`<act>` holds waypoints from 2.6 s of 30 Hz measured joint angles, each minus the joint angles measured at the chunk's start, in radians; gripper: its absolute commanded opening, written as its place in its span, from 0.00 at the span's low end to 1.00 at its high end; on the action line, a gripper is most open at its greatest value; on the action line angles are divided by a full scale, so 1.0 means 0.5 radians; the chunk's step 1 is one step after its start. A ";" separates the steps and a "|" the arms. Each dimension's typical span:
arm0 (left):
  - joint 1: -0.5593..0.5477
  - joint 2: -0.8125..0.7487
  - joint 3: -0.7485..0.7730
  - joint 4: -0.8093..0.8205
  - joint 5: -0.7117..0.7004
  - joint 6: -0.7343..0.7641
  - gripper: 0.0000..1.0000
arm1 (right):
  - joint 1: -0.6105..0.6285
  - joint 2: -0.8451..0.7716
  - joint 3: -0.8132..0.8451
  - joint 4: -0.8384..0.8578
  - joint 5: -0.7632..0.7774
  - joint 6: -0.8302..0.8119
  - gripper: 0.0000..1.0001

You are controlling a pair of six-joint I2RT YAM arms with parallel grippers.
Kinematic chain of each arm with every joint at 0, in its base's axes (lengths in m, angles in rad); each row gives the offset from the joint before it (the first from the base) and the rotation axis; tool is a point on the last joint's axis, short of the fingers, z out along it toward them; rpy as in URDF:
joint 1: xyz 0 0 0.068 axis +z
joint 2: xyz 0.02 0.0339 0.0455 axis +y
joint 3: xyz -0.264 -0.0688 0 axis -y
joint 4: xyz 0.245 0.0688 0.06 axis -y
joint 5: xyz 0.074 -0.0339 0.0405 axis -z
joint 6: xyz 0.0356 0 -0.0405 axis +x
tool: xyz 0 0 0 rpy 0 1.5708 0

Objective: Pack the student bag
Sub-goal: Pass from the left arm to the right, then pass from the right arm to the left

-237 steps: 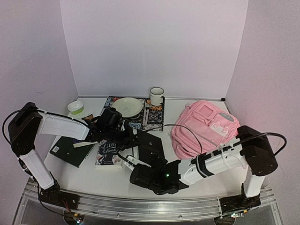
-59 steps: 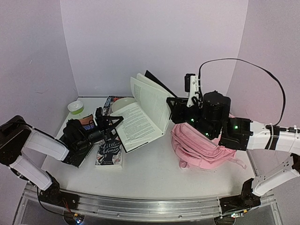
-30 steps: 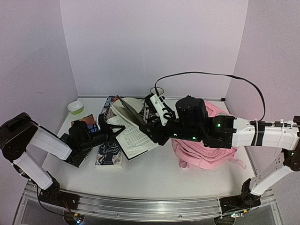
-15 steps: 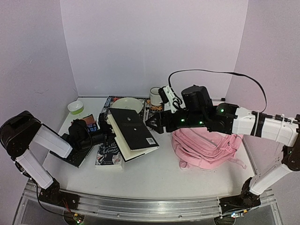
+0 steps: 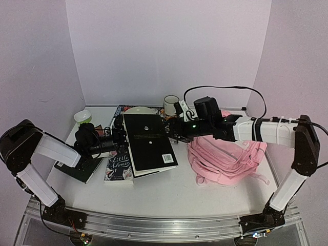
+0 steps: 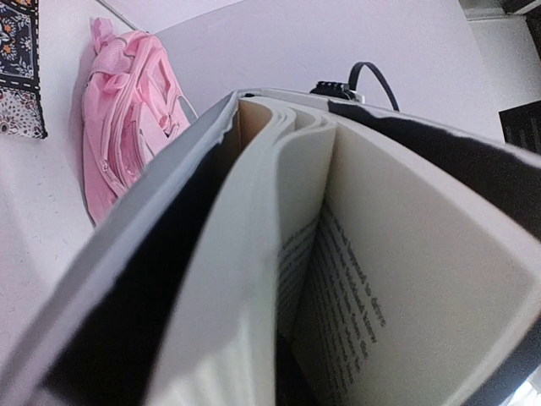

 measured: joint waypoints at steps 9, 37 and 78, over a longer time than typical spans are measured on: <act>0.001 -0.001 0.049 0.001 0.031 -0.028 0.04 | -0.023 0.201 0.014 0.553 -0.401 0.428 0.50; 0.192 -0.040 -0.374 0.133 -0.266 -0.114 0.92 | -0.133 0.102 -0.391 0.996 -0.233 0.842 0.00; -0.240 -0.018 -0.396 0.179 -0.837 -0.457 0.97 | 0.070 0.068 -0.601 1.609 1.085 0.920 0.00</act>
